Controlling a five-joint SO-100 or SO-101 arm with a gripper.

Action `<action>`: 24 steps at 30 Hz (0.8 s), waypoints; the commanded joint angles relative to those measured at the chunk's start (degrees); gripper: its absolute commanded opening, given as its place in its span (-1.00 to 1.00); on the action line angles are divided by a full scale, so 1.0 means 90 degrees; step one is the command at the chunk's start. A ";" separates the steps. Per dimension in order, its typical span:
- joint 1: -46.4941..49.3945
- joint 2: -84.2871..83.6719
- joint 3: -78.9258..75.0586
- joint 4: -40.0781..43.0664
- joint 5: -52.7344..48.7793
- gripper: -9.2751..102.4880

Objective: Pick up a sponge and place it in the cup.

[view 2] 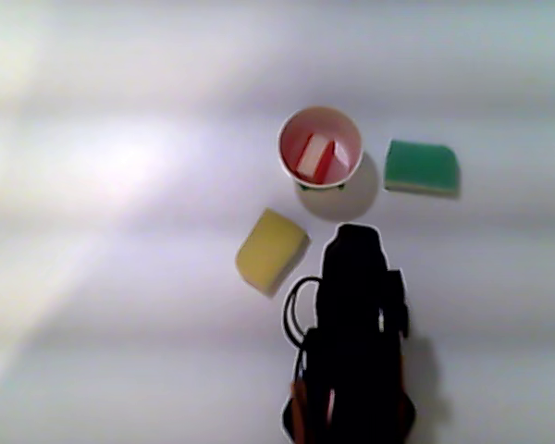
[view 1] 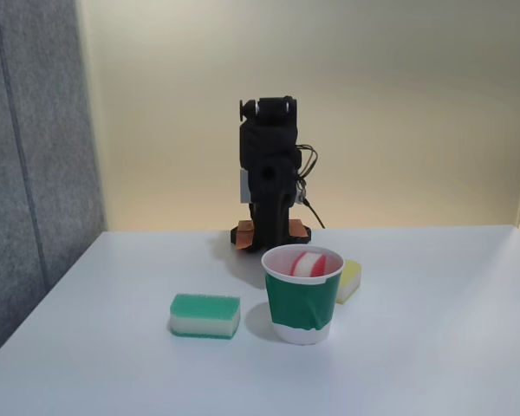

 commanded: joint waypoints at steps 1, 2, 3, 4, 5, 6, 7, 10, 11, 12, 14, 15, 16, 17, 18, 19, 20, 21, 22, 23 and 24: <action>0.0117 0.0107 0.0107 0.0322 0.0078 -0.84; 0.0117 0.0107 0.0156 0.0420 0.0078 -0.84; 0.0127 0.0107 0.0195 0.0527 0.0078 -0.84; 0.0127 0.0107 0.0234 0.0625 0.0078 -0.84; 0.0127 0.0107 0.0273 0.0723 0.0078 -0.84; 0.0127 0.0107 0.0332 0.0771 0.0000 -0.84; 0.0117 0.0107 0.0400 0.0762 -0.0107 -0.84; 0.0127 0.0107 0.0596 0.0713 -0.0420 -0.84; 0.0146 0.0107 0.0664 0.0684 -0.0547 -0.84; 0.0186 0.0117 0.0713 0.0674 -0.0586 -0.84; 0.0254 0.0117 0.0713 0.0674 -0.0596 -0.84; 0.0293 0.0117 0.0713 0.0664 -0.0566 -0.84; 0.0352 0.0117 0.0713 0.0664 -0.0566 -0.84; 0.0400 0.0117 0.0713 0.0664 -0.0566 -0.84; 0.0459 0.0117 0.0713 0.0664 -0.0566 -0.84; 0.0498 0.0117 0.0713 0.0664 -0.0586 -0.84; 0.0518 0.0117 0.0713 0.0664 -0.0586 -0.84; 0.0527 0.0117 0.0713 0.0664 -0.0596 -0.84; 0.0518 0.0117 0.0713 0.0664 -0.0605 -0.84; 0.0479 0.0127 0.0713 0.0664 -0.0605 -0.84; 0.0439 0.0127 0.0713 0.0664 -0.0605 -0.84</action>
